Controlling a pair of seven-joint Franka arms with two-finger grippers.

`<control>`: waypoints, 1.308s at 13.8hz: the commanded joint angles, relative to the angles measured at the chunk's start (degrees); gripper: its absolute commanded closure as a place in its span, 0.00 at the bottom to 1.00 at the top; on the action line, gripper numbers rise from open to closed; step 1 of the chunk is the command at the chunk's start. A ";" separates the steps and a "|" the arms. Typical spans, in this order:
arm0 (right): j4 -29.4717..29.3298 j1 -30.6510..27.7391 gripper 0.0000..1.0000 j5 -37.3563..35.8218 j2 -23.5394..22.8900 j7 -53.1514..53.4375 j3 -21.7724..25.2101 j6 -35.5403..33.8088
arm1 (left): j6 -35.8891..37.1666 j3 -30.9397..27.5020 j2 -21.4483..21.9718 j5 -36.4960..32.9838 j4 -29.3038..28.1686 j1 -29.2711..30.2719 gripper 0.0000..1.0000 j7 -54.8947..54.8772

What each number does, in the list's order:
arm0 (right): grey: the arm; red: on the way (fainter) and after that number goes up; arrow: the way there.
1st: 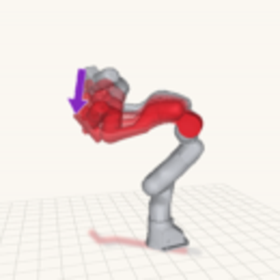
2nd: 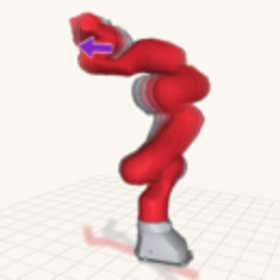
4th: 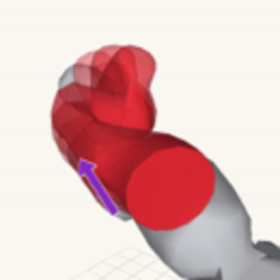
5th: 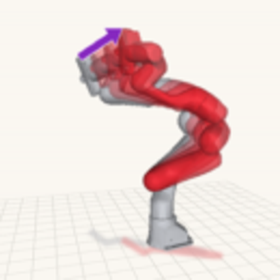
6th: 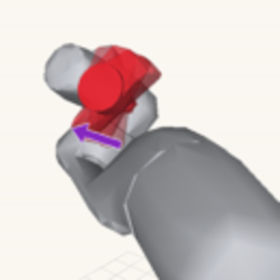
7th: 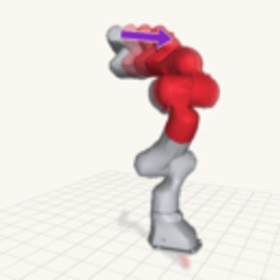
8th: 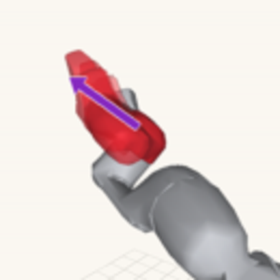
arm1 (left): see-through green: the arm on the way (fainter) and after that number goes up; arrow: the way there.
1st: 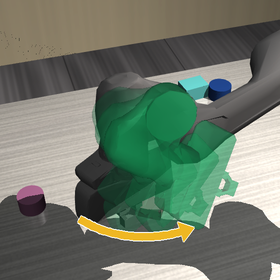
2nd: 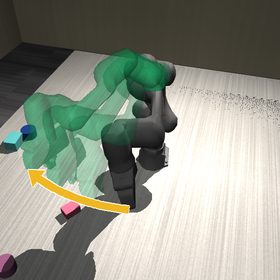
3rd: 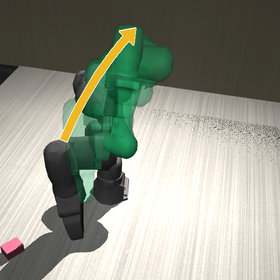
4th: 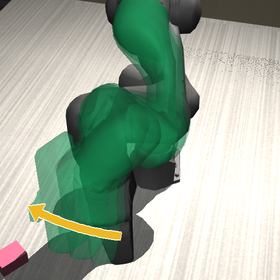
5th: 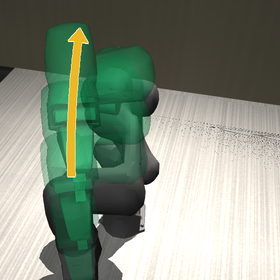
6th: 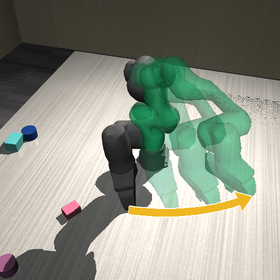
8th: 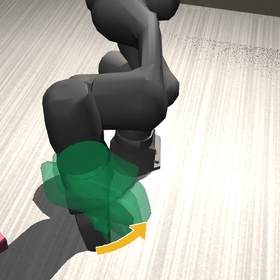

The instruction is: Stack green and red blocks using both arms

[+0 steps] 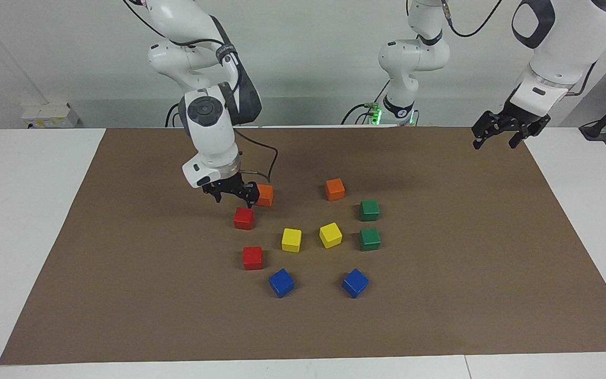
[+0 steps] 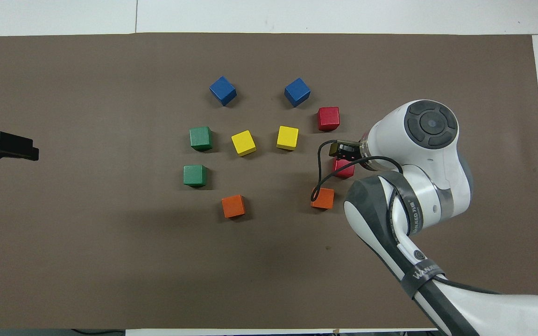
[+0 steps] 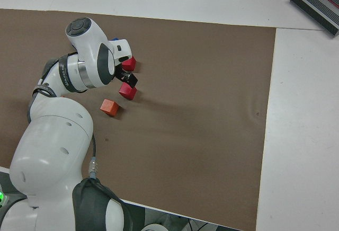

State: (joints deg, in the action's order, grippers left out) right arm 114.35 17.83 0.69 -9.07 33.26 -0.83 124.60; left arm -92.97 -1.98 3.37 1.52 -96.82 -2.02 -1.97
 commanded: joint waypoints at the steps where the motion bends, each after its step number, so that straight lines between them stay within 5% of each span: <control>1: 2.63 -0.61 0.00 -0.16 0.72 1.02 -0.57 3.36 | 0.07 -0.48 1.20 -0.91 -0.73 -0.45 0.00 0.30; 11: 5.89 -0.52 0.00 -0.25 -1.91 0.58 -0.57 11.80 | -0.46 -0.40 1.55 -0.91 -1.43 -0.97 0.00 0.83; 17: 6.06 0.01 0.01 -0.25 -4.91 0.32 -0.57 14.97 | -14.40 0.22 7.35 -0.73 -18.90 -5.35 0.00 3.99; 18: 6.33 0.01 0.15 -0.25 -4.82 0.14 -0.57 14.97 | -16.70 0.22 6.66 -0.30 -20.67 -7.19 0.00 5.99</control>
State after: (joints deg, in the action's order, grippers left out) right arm 119.93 18.12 0.69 -14.00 33.26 -1.05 138.40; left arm -104.64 -1.39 8.00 1.53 -111.58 -6.00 1.29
